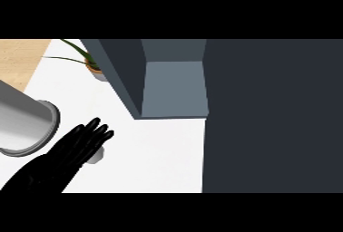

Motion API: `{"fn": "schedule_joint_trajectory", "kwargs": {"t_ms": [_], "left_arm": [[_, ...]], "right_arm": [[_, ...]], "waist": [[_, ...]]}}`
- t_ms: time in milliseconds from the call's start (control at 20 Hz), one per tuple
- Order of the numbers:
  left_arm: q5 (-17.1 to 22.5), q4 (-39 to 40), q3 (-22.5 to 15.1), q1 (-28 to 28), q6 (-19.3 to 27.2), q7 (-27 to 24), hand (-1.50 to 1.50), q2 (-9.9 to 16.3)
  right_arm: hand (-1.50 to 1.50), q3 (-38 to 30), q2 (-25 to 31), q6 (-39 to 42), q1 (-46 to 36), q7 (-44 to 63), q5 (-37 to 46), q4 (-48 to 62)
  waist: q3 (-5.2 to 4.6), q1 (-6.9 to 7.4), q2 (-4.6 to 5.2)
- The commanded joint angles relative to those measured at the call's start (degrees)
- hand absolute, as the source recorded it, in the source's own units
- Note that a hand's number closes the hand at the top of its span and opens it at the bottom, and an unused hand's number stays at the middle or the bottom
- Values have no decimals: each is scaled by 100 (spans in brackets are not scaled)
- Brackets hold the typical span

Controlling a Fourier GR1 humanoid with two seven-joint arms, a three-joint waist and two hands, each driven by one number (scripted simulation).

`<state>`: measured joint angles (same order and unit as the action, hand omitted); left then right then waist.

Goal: Pick up the bottled water, place it into the cabinet and close the cabinet

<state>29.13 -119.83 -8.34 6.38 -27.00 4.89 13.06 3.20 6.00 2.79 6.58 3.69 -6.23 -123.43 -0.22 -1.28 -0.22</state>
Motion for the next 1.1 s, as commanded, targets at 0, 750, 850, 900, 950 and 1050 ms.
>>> {"fn": "schedule_joint_trajectory", "kwargs": {"t_ms": [0, 750, 850, 900, 950, 1050], "left_arm": [[1463, -29, -103, 548, -1029, 475, -150, 782], [5708, 219, 2541, 2416, -3104, 554, -150, 3982], [5878, 405, 2727, 2650, -3564, 556, -150, 4025], [6115, 252, 2884, 2795, -3447, 573, -150, 4258], [6009, 785, 3049, 2980, -4099, 595, -150, 4031], [6292, 312, 3127, 2811, -3382, 590, -150, 4356]], "right_arm": [[-150, 301, -49, 258, 462, 326, -462, -375], [-150, -535, 412, 657, 1809, 1066, -1773, -2238], [-150, -550, 440, 511, 1664, 1431, -1866, -2435], [-150, -697, 433, 711, 1855, 1129, -1947, -2337], [-150, -449, 278, 613, 1806, 1097, -1609, -2219], [-150, -860, 386, 745, 1854, 1033, -1977, -2265]], "waist": [[6, 17, -28], [25, 148, -18], [18, 186, -21], [26, 165, -30], [17, 211, -30], [28, 128, -14]]}}
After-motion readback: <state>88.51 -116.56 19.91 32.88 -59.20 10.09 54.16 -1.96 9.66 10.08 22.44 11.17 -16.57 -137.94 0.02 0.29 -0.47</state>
